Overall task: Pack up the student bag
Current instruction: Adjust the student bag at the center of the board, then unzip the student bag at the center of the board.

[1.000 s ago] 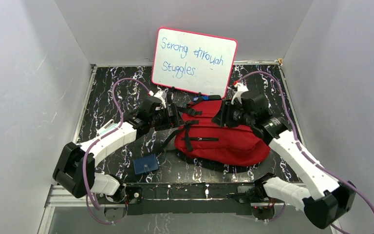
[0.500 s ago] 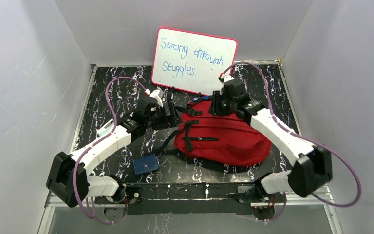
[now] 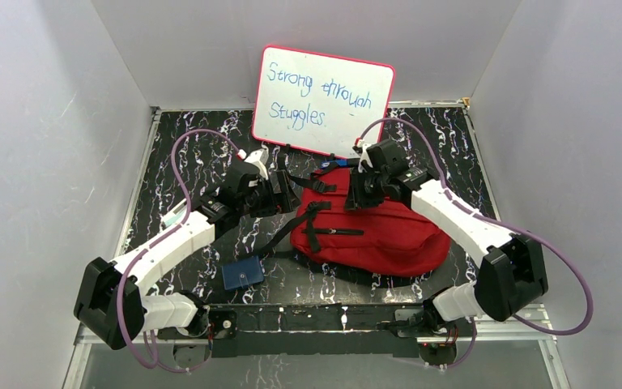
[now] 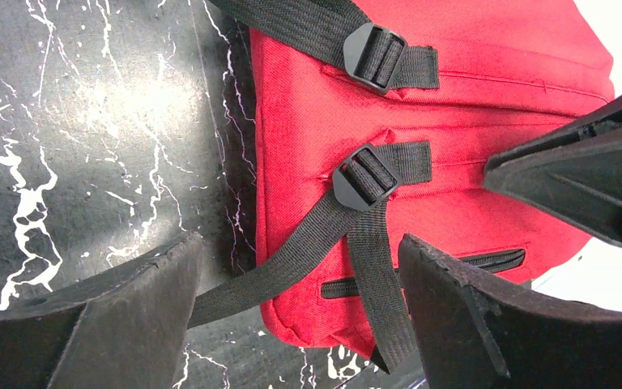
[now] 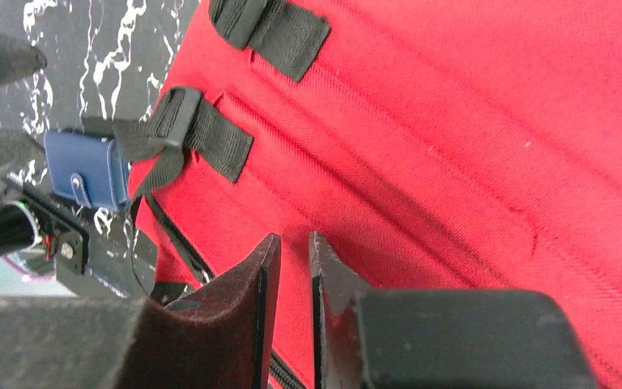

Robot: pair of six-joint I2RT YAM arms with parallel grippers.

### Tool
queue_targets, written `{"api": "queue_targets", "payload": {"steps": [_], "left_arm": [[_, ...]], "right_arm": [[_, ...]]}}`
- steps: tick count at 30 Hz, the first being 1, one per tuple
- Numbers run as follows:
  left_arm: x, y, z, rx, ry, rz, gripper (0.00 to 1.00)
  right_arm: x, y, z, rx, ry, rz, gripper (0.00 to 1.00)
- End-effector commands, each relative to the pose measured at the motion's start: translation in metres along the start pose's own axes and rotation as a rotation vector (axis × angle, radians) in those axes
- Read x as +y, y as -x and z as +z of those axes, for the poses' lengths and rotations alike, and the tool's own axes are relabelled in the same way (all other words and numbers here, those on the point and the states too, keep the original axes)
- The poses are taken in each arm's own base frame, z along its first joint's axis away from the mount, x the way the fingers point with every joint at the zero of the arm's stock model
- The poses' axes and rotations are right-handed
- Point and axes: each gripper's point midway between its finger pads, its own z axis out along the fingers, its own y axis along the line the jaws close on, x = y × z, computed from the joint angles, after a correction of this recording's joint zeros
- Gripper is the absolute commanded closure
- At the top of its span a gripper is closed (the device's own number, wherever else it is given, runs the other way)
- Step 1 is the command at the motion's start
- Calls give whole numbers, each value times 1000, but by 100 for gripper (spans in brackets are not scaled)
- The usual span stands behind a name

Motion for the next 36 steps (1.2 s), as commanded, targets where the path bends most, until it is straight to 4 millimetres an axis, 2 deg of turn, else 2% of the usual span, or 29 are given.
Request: {"api": "queue_targets", "payload": {"steps": [1, 4, 8, 10, 15, 16, 19, 21, 26, 31, 36], "left_arm": [[-7, 1, -3, -2, -44, 13, 14], [-25, 2, -8, 14, -119, 66, 16], [-52, 9, -28, -35, -170, 168, 20], [-69, 5, -37, -41, -208, 196, 24], [-101, -32, -39, 14, -270, 214, 35], [-111, -44, -38, 30, -290, 230, 36], [-124, -64, -25, 60, -287, 267, 37], [-126, -71, -16, 79, -276, 278, 38], [-114, -72, 2, 54, -210, 288, 40], [-88, -78, 10, 65, -101, 292, 31], [-62, -87, 9, 76, -13, 266, 22]], "right_arm": [[12, -23, -16, 54, 85, -20, 73], [10, -19, -21, 20, 67, -23, 72], [17, 2, -33, -90, 74, -29, 70], [21, 10, -39, -138, 87, -26, 69], [19, 18, -52, -216, 60, 8, 71], [17, 17, -54, -224, 54, 15, 72], [16, 13, -57, -231, 55, 22, 73], [18, 9, -58, -221, 68, 23, 74], [18, 1, -60, -211, 77, 29, 73], [16, -4, -58, -204, 73, 43, 73], [16, -5, -55, -197, 80, 51, 73]]}}
